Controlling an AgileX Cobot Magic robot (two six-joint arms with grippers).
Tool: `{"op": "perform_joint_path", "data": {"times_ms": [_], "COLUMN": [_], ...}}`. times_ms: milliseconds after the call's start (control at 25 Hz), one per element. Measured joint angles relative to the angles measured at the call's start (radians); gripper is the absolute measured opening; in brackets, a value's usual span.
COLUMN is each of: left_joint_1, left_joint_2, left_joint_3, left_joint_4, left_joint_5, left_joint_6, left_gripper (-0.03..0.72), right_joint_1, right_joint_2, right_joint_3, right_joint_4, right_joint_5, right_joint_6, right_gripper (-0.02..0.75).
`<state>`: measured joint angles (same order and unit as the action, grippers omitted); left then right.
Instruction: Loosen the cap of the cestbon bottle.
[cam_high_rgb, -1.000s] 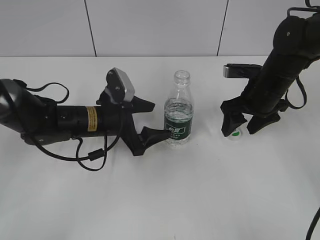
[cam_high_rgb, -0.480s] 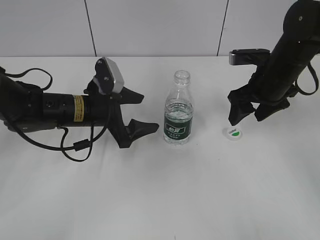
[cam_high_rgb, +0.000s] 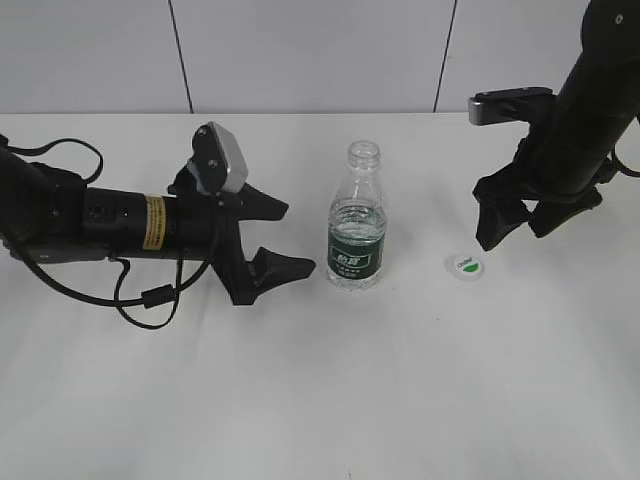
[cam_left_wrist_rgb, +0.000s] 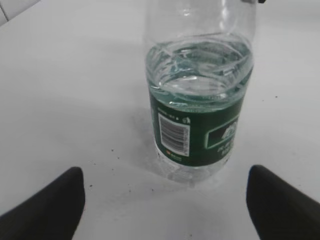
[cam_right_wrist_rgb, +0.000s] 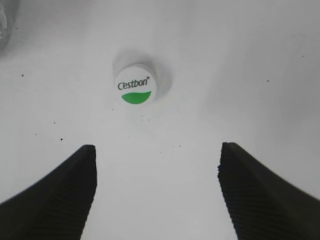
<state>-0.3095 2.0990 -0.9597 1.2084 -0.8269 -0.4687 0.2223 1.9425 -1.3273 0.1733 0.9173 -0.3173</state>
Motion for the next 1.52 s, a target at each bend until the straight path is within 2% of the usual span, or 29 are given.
{"op": "perform_joint_path", "data": {"times_ms": [360, 600, 800, 1040, 1280, 1320, 1520], "left_joint_1": [0.071, 0.099, 0.099, 0.103, 0.104, 0.105, 0.105], "left_joint_2": [-0.080, -0.160, -0.211, -0.269, -0.300, -0.304, -0.323], "left_joint_3": [0.000, 0.001, 0.001, 0.001, 0.001, 0.001, 0.001], "left_joint_4": [0.077, 0.088, 0.073, -0.134, -0.326, -0.376, -0.643], "left_joint_5": [0.080, 0.295, 0.566, 0.912, 1.205, 1.241, 1.434], "left_joint_6": [-0.064, -0.085, -0.088, -0.091, -0.062, -0.031, 0.271], "left_gripper": [0.588, 0.587, 0.587, 0.587, 0.587, 0.587, 0.587], "right_joint_1": [-0.026, -0.050, -0.058, -0.058, -0.058, -0.058, -0.064], "right_joint_2": [0.000, 0.000, 0.000, -0.001, -0.001, -0.001, -0.003], "right_joint_3": [0.000, 0.000, 0.000, -0.012, -0.105, -0.129, -0.239], "right_joint_4": [-0.028, -0.121, -0.163, -0.185, -0.192, -0.192, -0.192], "right_joint_5": [0.009, 0.011, 0.023, 0.060, 0.167, 0.186, 0.269], "right_joint_6": [0.000, 0.011, 0.027, 0.045, 0.060, 0.060, 0.059], "right_gripper": [0.580, 0.580, 0.580, 0.580, 0.580, 0.580, 0.580]}}
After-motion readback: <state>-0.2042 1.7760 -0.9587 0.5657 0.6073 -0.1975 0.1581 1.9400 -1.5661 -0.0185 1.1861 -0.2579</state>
